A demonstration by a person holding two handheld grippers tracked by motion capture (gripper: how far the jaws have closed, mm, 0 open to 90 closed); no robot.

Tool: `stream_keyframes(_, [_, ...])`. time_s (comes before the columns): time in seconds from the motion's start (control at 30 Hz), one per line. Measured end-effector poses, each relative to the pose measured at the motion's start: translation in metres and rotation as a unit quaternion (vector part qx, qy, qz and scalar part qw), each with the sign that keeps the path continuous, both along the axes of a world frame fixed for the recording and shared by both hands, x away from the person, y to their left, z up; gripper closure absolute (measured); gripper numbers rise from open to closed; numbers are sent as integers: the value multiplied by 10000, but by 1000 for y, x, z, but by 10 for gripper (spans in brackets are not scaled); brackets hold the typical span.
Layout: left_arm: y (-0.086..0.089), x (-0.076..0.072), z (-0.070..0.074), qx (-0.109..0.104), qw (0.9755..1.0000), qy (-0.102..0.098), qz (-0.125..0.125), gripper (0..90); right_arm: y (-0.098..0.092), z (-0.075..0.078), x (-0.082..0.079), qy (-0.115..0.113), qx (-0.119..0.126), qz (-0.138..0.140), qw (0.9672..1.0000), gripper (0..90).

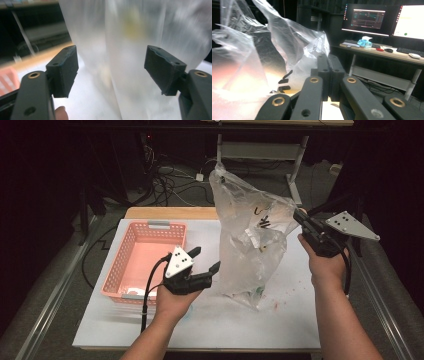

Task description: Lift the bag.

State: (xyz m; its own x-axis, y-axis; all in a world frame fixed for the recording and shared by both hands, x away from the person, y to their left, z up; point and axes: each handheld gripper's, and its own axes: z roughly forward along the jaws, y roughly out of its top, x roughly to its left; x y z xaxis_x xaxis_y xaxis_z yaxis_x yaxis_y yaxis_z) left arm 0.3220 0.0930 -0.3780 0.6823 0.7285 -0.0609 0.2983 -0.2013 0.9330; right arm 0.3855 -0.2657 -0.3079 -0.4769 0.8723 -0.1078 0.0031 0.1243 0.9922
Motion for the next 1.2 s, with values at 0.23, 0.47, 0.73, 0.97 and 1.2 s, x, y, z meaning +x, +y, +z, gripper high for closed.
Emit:
stream_keyframes(0.23, [-17,5,-49,121,9977,634,-197,75,-1,3,-11,-65,-20,209,9998,873])
stream_keyframes(0.47, [-30,-1,-81,279,9957,801,-374,0,-6,2,-31,-188,44,479,9987,741])
stream_keyframes(0.73, [-33,-8,-88,558,9960,554,-429,0,-16,-5,-56,-151,47,681,9976,557])
stream_keyframes(0.97, [-30,-7,-93,383,9966,603,-400,0,-18,-35,-62,289,-135,839,9960,393])
stream_keyframes(1.2, [-27,-7,-95,306,9967,661,-351,0,-18,-81,-61,988,-311,760,9917,194])
